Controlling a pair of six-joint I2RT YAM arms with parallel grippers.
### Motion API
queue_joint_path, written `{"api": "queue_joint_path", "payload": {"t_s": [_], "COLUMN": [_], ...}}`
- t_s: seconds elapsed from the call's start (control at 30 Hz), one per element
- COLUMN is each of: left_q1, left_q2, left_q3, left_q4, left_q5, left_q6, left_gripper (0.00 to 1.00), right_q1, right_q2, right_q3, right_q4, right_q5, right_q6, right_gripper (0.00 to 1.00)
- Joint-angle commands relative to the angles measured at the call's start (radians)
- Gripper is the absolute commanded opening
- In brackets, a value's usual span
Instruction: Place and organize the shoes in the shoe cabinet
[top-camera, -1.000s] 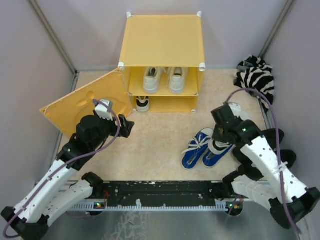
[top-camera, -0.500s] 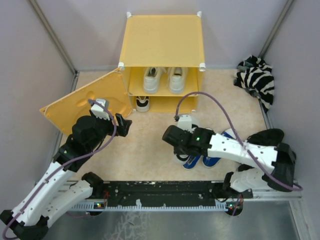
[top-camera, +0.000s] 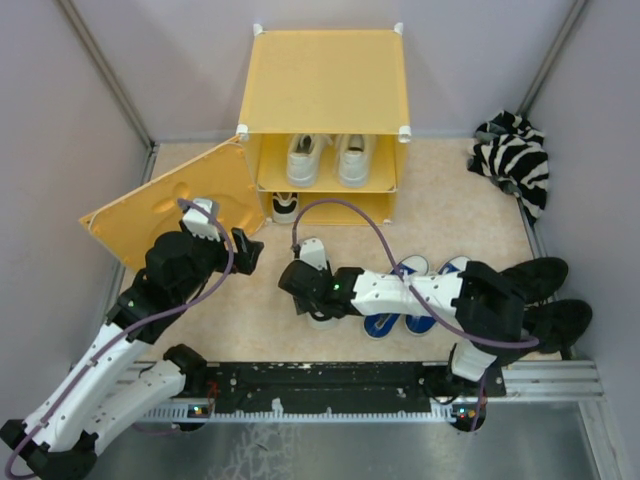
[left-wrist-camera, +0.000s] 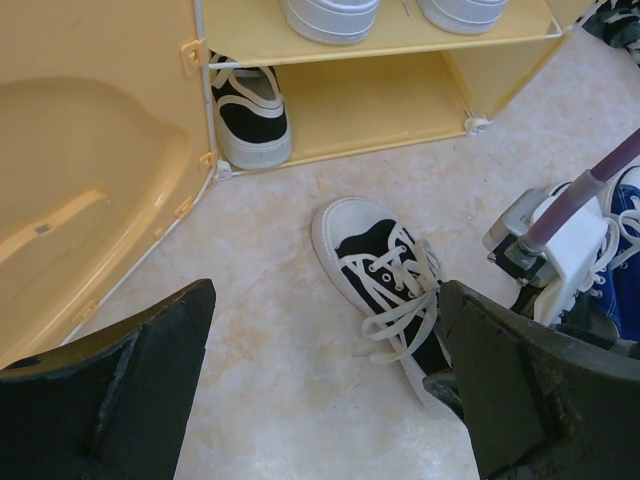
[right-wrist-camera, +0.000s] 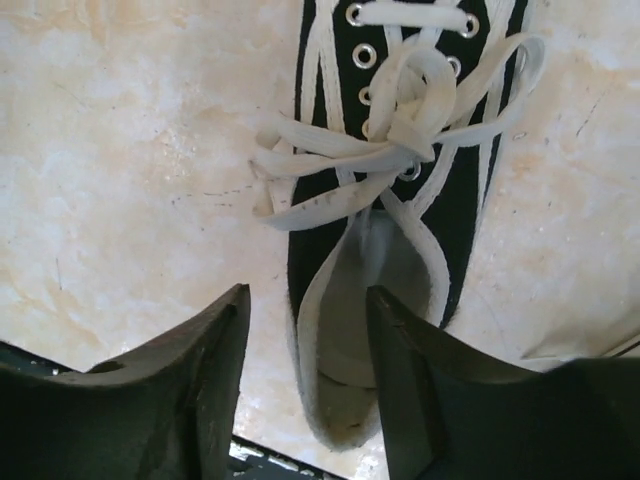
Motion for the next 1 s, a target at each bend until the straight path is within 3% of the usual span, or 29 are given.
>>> {"api": "queue_joint_path", "payload": {"t_s": [0.0, 0.03, 0.1, 0.23, 0.5, 0.97], "left_q1": [-0.001, -0.001, -0.001, -0.001, -0.001, -0.001], "left_q2": [-0.007, -0.006, -0.002, 0.010, -0.014, -0.018], "left_q3": [0.024, 0.021, 0.018, 0.011, 0.005, 0.011], "left_q4": [-0.001, 0.005, 0.012, 0.021, 0.012, 0.003], "left_q5": [-0.004, -0.003, 0.005, 0.019, 0.004, -0.023], "left_q6": [-0.004, -0.003, -0.001, -0.001, -0.004, -0.005], "left_gripper": [0.99, 0.99, 0.99, 0.99, 0.99, 0.99], "right_q1": [0.031, 0.047, 0.085, 0.108, 0.096, 0.022], "right_q2": [-0.011, -0.028, -0.074, -0.151, -0.171, -0.151], "right_q3": [0.119, 0.121, 0.109, 0.068, -0.076, -0.191], "right_q4": [-0.106, -0.125, -0.116, -0.069, -0.070, 0.174], "right_q5": [0.100, 0.129, 0.163, 0.116, 0.130, 0.076], "right_q6": [-0.007, -0.007, -0.035, -0.065, 0.084, 0.013], "right_gripper": [0.59, 0.73, 0.81, 0.81, 0.77, 0.69]}}
